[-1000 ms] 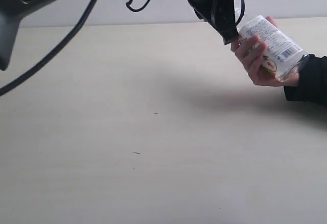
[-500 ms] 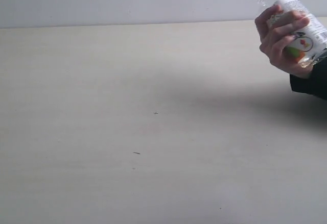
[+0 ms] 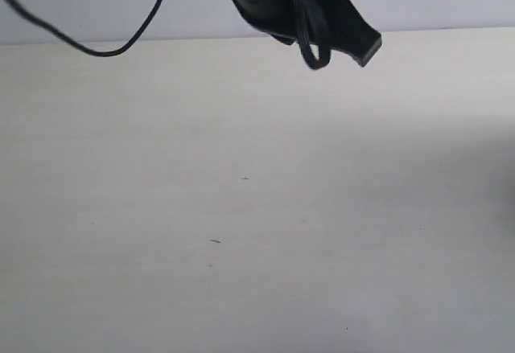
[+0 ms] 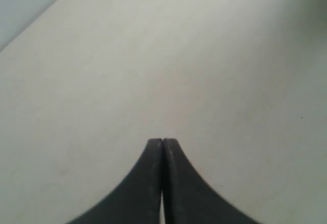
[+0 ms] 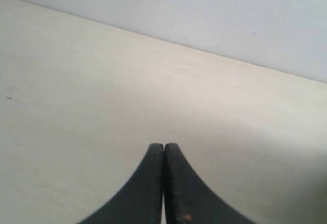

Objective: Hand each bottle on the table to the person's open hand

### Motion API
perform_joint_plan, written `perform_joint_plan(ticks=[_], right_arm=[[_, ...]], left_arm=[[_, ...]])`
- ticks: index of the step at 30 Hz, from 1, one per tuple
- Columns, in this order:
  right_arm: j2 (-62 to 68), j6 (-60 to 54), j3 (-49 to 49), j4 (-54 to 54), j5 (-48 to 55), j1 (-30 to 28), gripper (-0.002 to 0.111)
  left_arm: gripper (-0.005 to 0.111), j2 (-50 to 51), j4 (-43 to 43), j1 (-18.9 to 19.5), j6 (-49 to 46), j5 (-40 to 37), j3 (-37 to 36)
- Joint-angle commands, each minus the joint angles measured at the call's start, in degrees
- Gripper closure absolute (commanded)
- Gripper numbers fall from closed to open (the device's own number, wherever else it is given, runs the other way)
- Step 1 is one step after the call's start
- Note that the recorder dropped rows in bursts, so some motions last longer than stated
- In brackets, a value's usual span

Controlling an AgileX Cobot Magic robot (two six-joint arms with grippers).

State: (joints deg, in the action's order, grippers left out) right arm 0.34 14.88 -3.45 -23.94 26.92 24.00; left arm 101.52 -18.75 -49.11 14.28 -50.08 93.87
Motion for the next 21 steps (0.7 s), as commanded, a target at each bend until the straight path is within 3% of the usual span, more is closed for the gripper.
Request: perform_joint_plan(ticks=[1, 7, 17, 21], right_arm=[[-0.3, 0.1, 0.3, -0.3, -0.1, -0.3, 0.108], [-0.3, 0.1, 0.3, -0.3, -0.1, -0.3, 0.108], [-0.3, 0.1, 0.3, -0.2, -0.1, -0.3, 0.108], [-0.3, 0.1, 0.3, -0.2, -0.1, -0.3, 0.108]], left_arm=[[0.107, -10.0, -9.8, -3.5, 11.1, 9.7, -12.7], [0.107, -22.8, -13.0, -6.5, 16.8, 17.8, -26.2], [0.107, -45.2, -23.0, -6.8, 30.9, 21.5, -48.5], [0.107, -55.0, -24.5, -6.8, 36.4, 27.1, -56.3]])
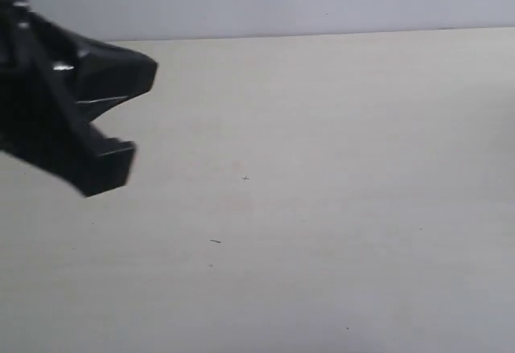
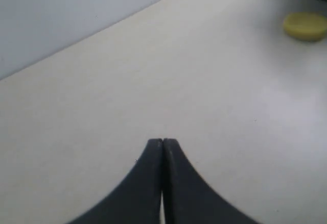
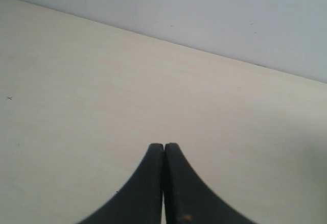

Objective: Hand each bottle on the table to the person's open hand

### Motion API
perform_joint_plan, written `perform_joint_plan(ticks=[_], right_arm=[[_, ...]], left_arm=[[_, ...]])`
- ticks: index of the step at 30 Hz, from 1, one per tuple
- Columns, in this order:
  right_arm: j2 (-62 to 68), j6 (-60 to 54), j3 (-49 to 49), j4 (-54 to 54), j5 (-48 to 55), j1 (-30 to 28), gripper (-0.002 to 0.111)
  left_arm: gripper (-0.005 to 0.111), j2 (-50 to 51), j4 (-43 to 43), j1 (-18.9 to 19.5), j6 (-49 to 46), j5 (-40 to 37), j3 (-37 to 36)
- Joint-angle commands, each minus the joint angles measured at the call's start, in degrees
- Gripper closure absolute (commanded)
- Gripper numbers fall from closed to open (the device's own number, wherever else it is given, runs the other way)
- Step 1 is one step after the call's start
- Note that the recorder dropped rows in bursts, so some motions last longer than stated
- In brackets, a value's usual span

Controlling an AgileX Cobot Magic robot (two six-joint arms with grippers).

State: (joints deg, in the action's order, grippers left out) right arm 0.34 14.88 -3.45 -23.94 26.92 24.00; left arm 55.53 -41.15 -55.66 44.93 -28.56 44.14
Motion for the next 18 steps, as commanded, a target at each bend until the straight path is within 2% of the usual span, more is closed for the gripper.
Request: perform_joint_plan(ticks=[1, 4, 18], right_arm=[[-0.3, 0.1, 0.3, -0.2, -0.1, -0.3, 0.108], [-0.3, 0.1, 0.3, -0.2, -0.1, -0.3, 0.108], [-0.3, 0.1, 0.3, -0.3, -0.1, -0.3, 0.108]], left_arm=[[0.107, -11.4, -2.2, -0.3, 6.6, 7.9, -8.5], [0.107, -17.8, -2.2, -0.3, 8.9, 12.4, -13.2], [0.107, -36.9, -0.3, -0.3, 11.2, 11.2, -27.3]])
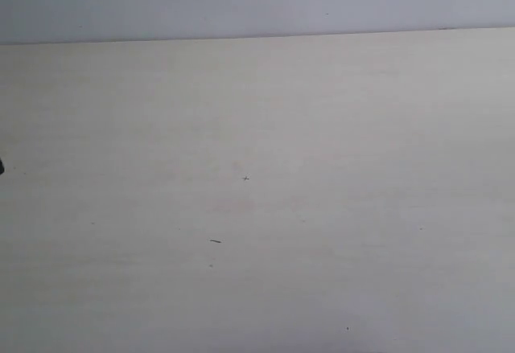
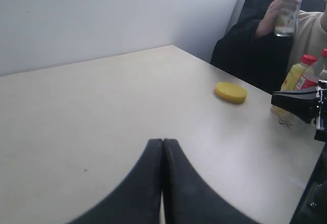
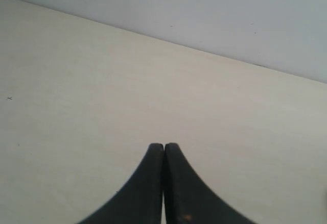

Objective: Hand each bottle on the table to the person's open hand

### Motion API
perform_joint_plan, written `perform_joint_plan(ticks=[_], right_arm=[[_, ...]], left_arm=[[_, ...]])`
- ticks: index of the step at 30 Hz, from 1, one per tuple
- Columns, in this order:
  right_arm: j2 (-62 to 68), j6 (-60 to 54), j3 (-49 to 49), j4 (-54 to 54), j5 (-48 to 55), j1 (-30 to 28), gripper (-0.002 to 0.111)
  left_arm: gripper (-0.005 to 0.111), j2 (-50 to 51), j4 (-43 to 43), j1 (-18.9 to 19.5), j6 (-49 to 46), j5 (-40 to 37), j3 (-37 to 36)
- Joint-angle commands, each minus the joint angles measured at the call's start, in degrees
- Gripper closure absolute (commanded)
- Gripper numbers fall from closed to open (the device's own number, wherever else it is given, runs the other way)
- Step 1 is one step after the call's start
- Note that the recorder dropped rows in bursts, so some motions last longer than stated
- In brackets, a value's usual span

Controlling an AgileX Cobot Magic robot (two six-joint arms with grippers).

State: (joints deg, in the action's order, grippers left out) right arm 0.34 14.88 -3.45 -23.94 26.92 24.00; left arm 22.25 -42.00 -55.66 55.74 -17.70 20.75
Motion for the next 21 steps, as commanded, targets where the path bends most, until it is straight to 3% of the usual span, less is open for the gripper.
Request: perform_joint_plan(ticks=[1, 7, 21], right_arm=[[-0.3, 0.1, 0.3, -0.3, -0.1, -0.3, 0.108], [-0.3, 0.1, 0.3, -0.2, -0.1, -0.3, 0.108], [-0.3, 0.1, 0.3, -0.3, -0.1, -0.3, 0.108]], left_arm=[[0.107, -4.6, 0.2, -0.3, 0.2, 0.8, -4.9], [0.107, -8.4, -0.7, -0.3, 0.2, 8.2, -9.4], [0.107, -8.7, 0.6, -0.3, 0.4, 7.1, -13.4]])
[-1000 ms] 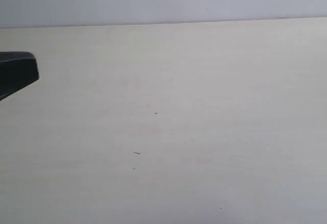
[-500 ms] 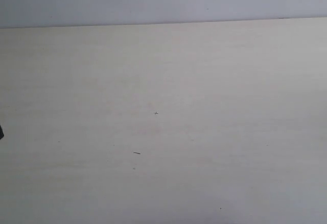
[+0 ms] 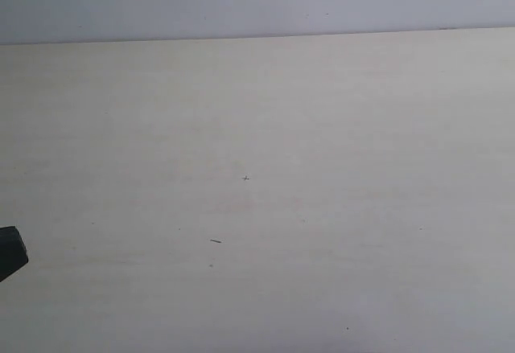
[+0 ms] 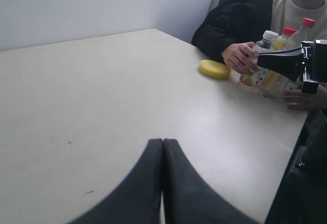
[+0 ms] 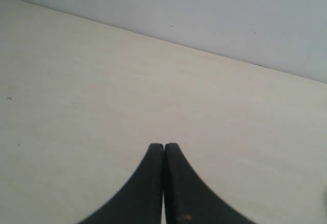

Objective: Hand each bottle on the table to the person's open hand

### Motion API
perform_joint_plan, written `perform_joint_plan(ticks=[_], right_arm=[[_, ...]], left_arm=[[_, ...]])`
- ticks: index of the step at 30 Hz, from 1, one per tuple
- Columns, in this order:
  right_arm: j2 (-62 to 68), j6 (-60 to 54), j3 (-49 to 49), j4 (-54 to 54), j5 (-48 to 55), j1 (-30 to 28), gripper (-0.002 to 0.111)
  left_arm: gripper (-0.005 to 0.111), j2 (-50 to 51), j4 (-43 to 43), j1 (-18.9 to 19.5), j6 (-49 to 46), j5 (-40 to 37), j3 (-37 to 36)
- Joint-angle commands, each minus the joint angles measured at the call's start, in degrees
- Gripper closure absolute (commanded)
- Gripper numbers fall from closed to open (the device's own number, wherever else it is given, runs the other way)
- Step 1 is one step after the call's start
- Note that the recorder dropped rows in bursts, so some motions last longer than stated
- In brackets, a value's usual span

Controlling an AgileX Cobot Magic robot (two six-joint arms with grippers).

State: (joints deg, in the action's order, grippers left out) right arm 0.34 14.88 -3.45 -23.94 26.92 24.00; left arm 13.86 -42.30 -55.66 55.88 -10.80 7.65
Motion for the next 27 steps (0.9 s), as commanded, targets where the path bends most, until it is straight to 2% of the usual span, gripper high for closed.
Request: perform_joint_plan(ticks=[1, 18, 24, 26, 27], right_arm=[[-0.3, 0.1, 0.3, -0.3, -0.1, -0.3, 0.108], [-0.3, 0.1, 0.3, -0.1, -0.1, -0.3, 0.108], [-0.3, 0.1, 0.3, -0.3, -0.1, -0.3, 0.108], [-0.3, 0.1, 0.3, -0.3, -0.1, -0.3, 0.108], [-0.3, 0.1, 0.3, -0.3, -0.1, -0.3, 0.108]], left_arm=[[0.107, -0.3, 1.2, -0.3, 0.3, 0.2, -0.3], [0.107, -0.6, 0.9, 0.4, -0.1, -0.2, -0.3], [0.107, -4.2, 0.9, 6.6, -0.1, -0.2, -0.3], [0.107, -5.8, 0.9, 10.2, -0.1, -0.2, -0.3], [0.107, -7.2, -0.2, 13.8, -0.1, -0.2, -0.3]])
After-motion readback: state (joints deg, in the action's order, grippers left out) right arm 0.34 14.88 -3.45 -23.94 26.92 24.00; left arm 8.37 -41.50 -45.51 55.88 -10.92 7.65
